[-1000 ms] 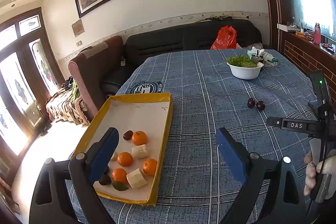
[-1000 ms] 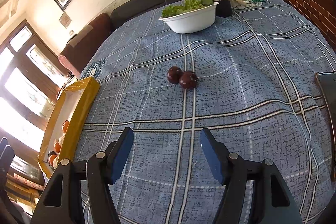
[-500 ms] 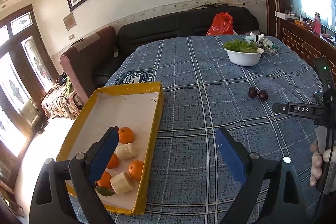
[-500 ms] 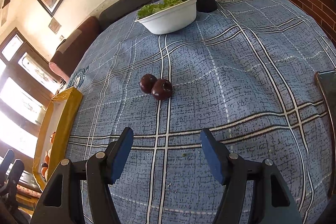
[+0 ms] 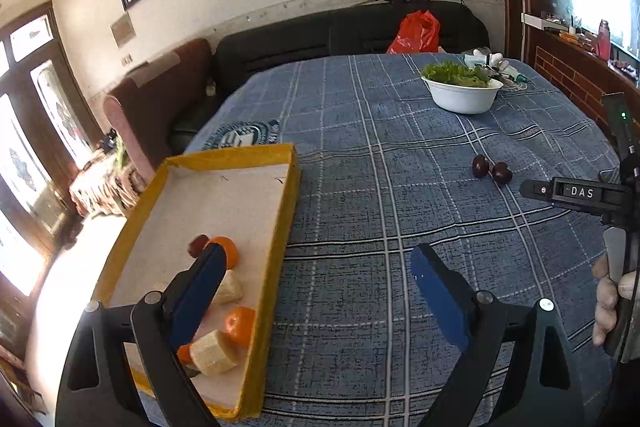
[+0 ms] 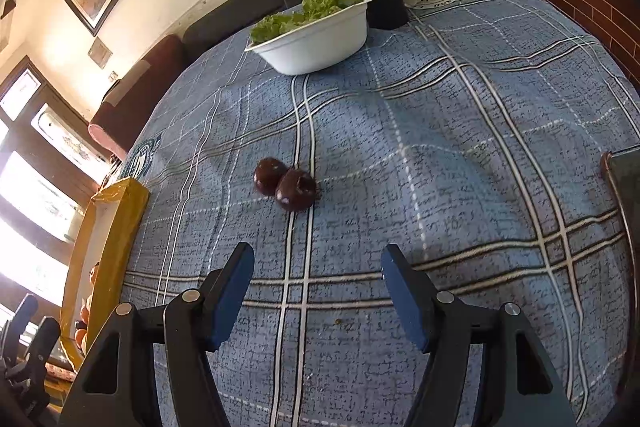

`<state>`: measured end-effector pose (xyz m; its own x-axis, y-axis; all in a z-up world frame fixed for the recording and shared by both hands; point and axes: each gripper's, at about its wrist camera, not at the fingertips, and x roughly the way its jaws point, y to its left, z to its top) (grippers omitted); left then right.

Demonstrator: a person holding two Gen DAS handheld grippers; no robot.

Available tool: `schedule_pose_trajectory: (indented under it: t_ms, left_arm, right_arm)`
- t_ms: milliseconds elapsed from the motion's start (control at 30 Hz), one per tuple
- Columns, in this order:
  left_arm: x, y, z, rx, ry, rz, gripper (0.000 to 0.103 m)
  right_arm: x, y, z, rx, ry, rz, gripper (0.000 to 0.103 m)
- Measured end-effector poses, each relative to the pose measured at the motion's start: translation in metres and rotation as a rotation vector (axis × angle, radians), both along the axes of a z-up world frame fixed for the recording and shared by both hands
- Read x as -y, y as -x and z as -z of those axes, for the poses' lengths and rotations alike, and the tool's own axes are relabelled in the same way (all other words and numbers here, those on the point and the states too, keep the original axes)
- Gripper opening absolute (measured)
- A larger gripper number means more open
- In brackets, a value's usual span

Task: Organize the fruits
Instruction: 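Lower the right tool onto a dark plum and close it, then grasp the remaining dark plum with the left tool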

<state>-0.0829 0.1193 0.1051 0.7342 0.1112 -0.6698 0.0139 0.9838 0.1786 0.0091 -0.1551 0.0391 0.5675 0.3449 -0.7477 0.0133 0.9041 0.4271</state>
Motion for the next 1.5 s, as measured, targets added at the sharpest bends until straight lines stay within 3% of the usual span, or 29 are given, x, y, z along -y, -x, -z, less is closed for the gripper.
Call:
schedule_pose_trajectory:
  t_ms: [233, 367, 467, 567, 667, 767, 833, 1133, 1333, 1400, 1467, 1500]
  left_arm:
    - [-0.010, -0.039, 0.013, -0.117, 0.252, 0.053, 0.093]
    - [-0.007, -0.058, 0.019, -0.146, 0.343, 0.074, 0.093]
    - [-0.002, -0.069, 0.021, -0.142, 0.373, 0.078, 0.093]
    - [0.003, -0.081, 0.019, -0.120, 0.386, 0.068, 0.093]
    - [0.007, -0.096, 0.020, -0.124, 0.415, 0.069, 0.093]
    - [0.015, -0.115, 0.026, -0.147, 0.453, 0.082, 0.093]
    - [0.021, -0.127, 0.033, -0.180, 0.470, 0.090, 0.093]
    - [0.083, -0.163, 0.062, -0.253, 0.419, 0.202, 0.093]
    - [0.133, -0.175, 0.079, -0.247, 0.269, 0.327, 0.091]
    - [0.139, -0.181, 0.087, -0.269, 0.248, 0.334, 0.079]
    - [0.142, -0.184, 0.093, -0.286, 0.240, 0.330, 0.053]
    - [0.143, -0.183, 0.091, -0.267, 0.218, 0.328, 0.045]
  right_arm:
    - [0.016, -0.020, -0.005, 0.034, 0.031, 0.070, 0.070]
    - [0.004, -0.038, -0.004, 0.041, 0.070, 0.042, 0.068]
    - [-0.014, -0.047, -0.001, 0.043, 0.130, -0.003, 0.060]
    - [-0.031, -0.050, 0.001, 0.069, 0.185, -0.054, 0.058]
    - [-0.043, -0.050, 0.002, 0.089, 0.218, -0.096, 0.047]
    - [-0.052, -0.046, 0.003, 0.102, 0.220, -0.154, 0.027]
    - [-0.055, -0.042, 0.002, 0.107, 0.238, -0.161, 0.027]
    - [0.009, -0.034, -0.005, 0.092, 0.142, 0.032, 0.027]
    - [0.031, -0.039, -0.004, 0.070, 0.069, 0.087, 0.027]
    - [0.030, -0.040, -0.004, 0.066, 0.075, 0.089, 0.028]
    - [0.028, -0.041, -0.003, 0.063, 0.072, 0.080, 0.028]
    - [0.027, -0.041, -0.003, 0.065, 0.078, 0.076, 0.028]
